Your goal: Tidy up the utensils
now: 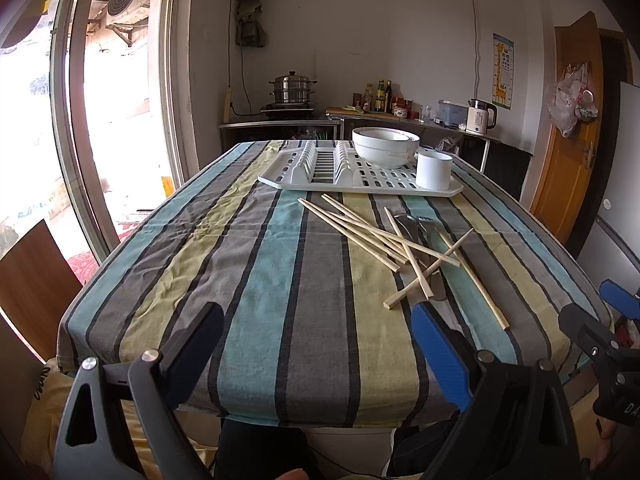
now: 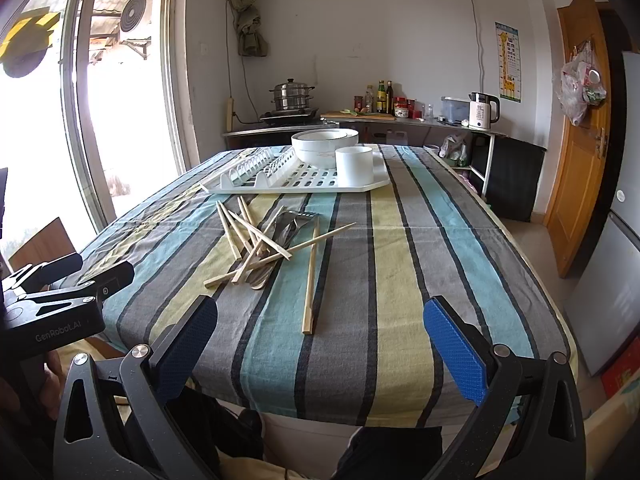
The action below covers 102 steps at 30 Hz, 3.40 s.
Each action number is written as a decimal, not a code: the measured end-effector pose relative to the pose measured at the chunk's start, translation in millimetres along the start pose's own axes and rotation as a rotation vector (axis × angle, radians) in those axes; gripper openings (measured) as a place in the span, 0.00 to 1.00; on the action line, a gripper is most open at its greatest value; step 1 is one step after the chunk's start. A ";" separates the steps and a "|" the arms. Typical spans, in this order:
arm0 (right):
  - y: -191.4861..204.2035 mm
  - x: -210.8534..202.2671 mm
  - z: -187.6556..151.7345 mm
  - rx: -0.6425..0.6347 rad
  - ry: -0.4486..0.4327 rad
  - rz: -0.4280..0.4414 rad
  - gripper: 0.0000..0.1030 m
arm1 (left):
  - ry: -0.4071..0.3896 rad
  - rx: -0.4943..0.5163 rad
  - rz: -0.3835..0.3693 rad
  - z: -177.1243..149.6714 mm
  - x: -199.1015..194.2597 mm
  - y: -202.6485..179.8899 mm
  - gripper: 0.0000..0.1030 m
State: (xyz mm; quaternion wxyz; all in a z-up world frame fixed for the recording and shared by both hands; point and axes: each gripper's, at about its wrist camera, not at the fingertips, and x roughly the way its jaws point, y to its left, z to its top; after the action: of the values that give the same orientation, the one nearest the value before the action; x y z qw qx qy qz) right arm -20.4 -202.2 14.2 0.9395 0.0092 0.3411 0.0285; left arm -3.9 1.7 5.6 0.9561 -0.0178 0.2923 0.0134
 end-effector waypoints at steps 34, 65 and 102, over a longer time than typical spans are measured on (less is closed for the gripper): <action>1.3 1.7 1.3 -0.003 -0.001 0.001 1.00 | -0.002 -0.006 -0.009 -0.7 -3.0 -0.6 0.93; 2.5 3.0 2.5 -0.003 0.002 0.003 1.00 | 0.011 -0.010 -0.026 -1.3 -1.4 0.5 0.93; -2.5 81.3 53.3 -0.060 0.107 0.118 0.65 | 0.114 -0.082 -0.118 47.5 77.7 26.4 0.84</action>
State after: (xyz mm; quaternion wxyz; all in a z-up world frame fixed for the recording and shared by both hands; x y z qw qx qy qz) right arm 76.2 -199.8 3.0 0.9165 -0.0003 0.3887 0.0947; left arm 86.1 31.2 0.9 0.9355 -0.0749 0.3437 -0.0318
